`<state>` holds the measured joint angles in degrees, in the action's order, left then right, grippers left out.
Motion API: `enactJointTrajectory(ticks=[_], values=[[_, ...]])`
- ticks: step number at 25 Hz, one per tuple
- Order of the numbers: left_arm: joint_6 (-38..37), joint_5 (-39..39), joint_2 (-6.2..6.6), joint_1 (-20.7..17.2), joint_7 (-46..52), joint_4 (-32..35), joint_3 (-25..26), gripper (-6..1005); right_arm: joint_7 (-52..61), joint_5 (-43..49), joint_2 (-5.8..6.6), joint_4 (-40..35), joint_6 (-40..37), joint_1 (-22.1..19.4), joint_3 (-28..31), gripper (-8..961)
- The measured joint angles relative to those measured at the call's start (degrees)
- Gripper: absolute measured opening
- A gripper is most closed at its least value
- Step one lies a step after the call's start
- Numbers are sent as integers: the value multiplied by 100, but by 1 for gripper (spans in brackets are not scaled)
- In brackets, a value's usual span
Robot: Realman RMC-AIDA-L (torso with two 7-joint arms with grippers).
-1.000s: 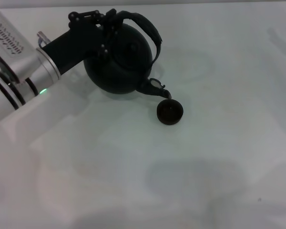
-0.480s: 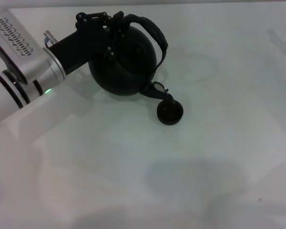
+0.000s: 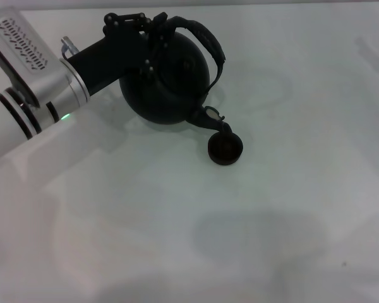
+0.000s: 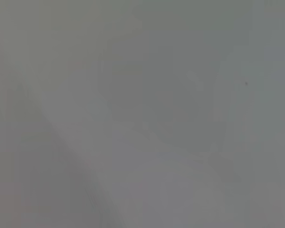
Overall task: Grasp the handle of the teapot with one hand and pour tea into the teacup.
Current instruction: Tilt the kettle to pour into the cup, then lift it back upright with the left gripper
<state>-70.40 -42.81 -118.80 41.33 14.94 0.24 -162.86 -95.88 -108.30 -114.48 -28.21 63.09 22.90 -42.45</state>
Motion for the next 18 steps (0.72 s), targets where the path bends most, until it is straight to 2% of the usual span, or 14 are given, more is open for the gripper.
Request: enactJointTrajectory(ticks=[18], values=[[1, 177, 11, -3, 0, -42, -1, 146, 0, -17, 14, 0, -9, 4, 9, 872]])
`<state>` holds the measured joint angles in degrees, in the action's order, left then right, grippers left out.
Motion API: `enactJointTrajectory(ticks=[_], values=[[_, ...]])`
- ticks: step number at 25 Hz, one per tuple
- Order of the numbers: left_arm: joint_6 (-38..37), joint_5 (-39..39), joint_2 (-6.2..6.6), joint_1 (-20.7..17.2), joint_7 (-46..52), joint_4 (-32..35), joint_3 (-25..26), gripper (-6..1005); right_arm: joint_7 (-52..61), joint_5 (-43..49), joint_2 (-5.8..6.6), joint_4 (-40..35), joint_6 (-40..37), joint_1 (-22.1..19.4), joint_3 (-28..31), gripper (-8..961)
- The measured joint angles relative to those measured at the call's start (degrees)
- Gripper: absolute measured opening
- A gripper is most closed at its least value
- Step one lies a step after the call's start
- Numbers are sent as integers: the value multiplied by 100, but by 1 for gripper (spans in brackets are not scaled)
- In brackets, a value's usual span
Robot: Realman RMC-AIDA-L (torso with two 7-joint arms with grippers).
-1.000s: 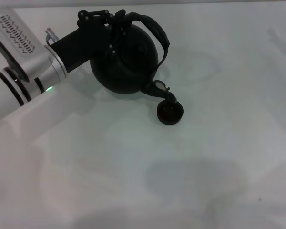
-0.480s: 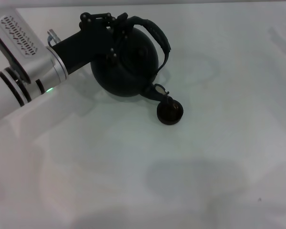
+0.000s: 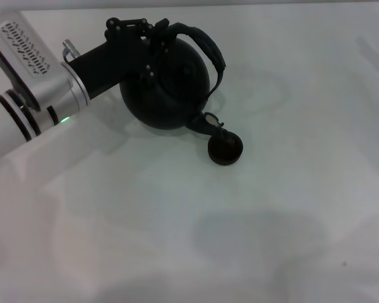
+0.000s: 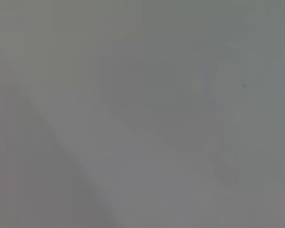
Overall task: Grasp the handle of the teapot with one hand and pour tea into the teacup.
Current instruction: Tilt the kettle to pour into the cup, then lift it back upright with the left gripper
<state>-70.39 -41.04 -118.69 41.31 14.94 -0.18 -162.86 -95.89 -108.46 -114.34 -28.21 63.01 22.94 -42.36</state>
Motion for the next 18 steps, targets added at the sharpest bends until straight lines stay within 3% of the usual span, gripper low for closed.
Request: enactJointTrajectory(ticks=[18], values=[[0, -6, 13, 0, -36, -9, 0, 147, 0, 1, 0, 0, -9, 9, 0, 872]])
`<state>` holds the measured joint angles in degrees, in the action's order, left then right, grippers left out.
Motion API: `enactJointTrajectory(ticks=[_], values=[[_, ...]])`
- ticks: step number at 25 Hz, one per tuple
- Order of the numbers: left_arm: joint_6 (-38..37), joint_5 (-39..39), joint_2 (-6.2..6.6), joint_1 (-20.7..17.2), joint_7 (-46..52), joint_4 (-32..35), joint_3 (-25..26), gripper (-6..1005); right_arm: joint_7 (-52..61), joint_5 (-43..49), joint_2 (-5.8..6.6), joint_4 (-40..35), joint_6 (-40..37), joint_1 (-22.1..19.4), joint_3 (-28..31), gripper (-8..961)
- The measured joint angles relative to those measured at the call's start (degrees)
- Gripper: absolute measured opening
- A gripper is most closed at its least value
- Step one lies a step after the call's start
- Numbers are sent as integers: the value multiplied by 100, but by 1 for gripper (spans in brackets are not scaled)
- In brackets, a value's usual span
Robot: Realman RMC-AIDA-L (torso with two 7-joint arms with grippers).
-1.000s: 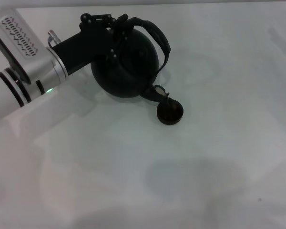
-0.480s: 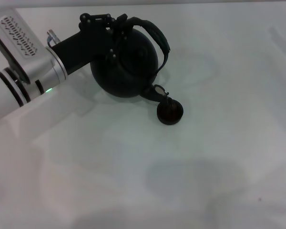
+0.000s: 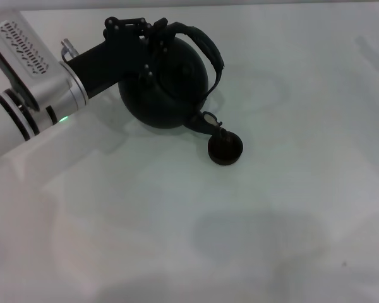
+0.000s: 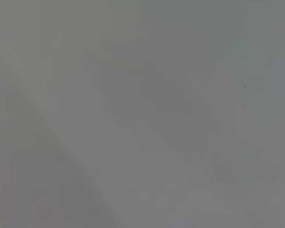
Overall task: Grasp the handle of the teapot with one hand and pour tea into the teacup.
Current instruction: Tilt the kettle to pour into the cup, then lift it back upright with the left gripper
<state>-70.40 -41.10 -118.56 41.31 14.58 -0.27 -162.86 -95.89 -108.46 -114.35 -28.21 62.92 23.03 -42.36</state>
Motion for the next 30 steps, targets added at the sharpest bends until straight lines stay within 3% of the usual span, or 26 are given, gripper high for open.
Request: enactJointTrajectory(ticks=[30], values=[[-53, -68, -3, -58, -43, 1, 59, 145, 0, 0, 0, 0, -47, -11, 0, 872]])
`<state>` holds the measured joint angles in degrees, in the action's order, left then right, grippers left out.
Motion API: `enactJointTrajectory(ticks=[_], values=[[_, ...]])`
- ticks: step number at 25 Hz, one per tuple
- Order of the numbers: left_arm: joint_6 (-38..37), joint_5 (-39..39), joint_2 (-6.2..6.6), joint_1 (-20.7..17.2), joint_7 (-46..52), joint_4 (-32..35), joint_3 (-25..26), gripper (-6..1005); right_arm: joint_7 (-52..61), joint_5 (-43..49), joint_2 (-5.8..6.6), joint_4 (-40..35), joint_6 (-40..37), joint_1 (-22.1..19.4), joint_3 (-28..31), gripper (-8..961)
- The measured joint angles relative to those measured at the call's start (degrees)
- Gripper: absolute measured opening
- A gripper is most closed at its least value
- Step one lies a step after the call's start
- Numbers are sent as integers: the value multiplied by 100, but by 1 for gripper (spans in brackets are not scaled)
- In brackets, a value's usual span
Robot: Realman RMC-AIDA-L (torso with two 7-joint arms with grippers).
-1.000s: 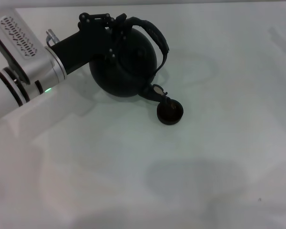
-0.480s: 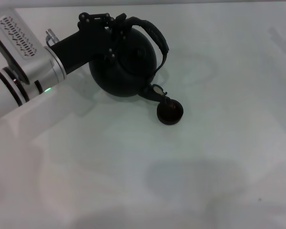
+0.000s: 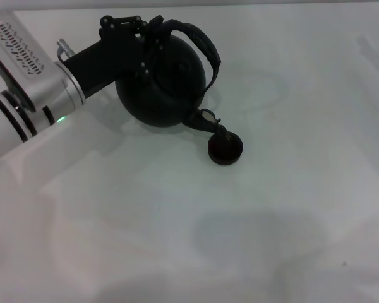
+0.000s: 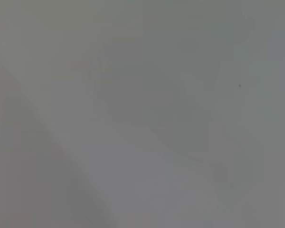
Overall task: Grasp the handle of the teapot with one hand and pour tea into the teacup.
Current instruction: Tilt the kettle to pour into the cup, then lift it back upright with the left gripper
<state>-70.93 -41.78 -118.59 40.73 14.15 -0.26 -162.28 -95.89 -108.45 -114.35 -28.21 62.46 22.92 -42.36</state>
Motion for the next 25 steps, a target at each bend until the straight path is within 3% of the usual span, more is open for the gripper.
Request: enactJointTrajectory(ticks=[17, 25], values=[[-152, -182, -27, -177, 30, 57, 12, 146, 0, 1, 0, 0, -65, -3, 0, 872], [-457, -678, -41, -522, 4, 227, 12, 144, 0, 19, 0, 11, -85, -2, 0, 872]])
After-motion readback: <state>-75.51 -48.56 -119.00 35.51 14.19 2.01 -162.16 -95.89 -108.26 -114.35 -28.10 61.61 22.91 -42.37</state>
